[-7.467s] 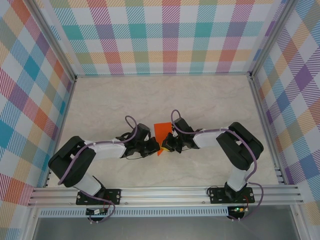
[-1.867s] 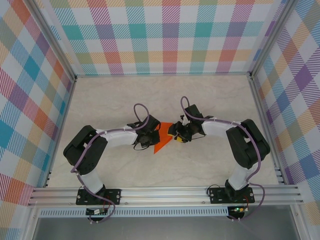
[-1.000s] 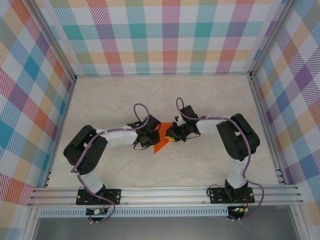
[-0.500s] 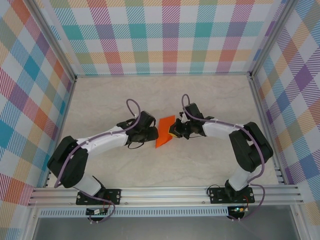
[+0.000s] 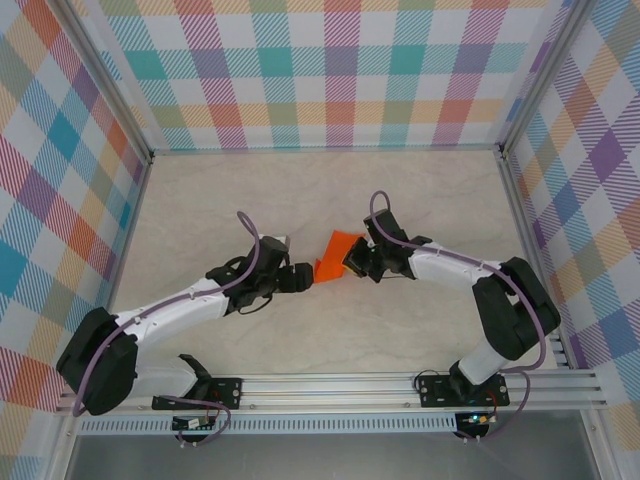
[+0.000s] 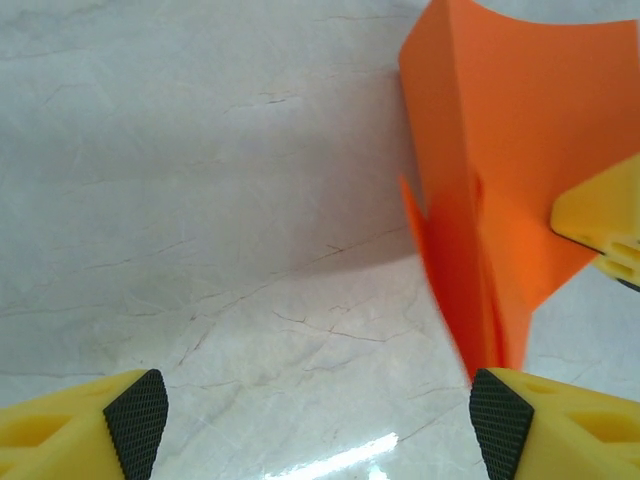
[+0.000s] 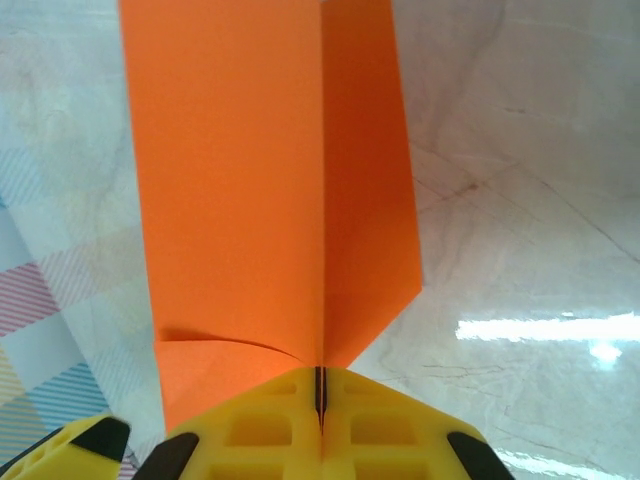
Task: Fold a paper plane with a square sheet of paper (pick it up from the middle)
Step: Fourth fold the wing at the center of the table.
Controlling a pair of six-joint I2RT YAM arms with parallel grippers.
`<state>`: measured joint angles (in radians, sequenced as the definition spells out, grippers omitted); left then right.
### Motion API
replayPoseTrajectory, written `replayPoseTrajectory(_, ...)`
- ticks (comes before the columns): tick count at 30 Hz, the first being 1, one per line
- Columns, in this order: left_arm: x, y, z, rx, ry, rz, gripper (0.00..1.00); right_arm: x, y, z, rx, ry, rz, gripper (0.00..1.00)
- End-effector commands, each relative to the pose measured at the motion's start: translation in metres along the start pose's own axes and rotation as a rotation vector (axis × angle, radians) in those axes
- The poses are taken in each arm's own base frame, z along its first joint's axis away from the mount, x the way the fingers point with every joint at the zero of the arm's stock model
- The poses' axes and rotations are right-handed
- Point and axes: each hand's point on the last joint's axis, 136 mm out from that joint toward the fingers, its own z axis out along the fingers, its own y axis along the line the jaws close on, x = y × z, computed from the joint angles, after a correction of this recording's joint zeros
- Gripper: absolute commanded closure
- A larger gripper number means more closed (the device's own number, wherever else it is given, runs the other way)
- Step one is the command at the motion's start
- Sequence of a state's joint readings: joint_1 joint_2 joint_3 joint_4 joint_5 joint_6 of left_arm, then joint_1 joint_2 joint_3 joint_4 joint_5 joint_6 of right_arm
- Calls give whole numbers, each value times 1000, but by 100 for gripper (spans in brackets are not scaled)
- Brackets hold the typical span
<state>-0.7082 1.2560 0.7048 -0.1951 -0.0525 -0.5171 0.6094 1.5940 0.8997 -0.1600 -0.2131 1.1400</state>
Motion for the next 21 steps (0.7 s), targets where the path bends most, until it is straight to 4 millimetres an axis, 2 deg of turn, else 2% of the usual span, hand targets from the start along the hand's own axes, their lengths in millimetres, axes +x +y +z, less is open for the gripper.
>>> replayPoseTrajectory(1, -12, -8, -10, 62, -83, 108, 18, 0, 7, 7, 44, -15, 46, 99)
replayPoseTrajectory(7, -16, 0, -18, 35, -151, 193, 19, 5, 16, 17, 85, 10, 58, 100)
replayPoseTrajectory(15, -6, -11, -1, 81, -131, 363, 17, 8, 34, 30, 106, 70, 81, 99)
replayPoseTrajectory(21, 3, -19, 13, 148, -194, 499, 22, 11, 36, 36, 130, 103, 102, 99)
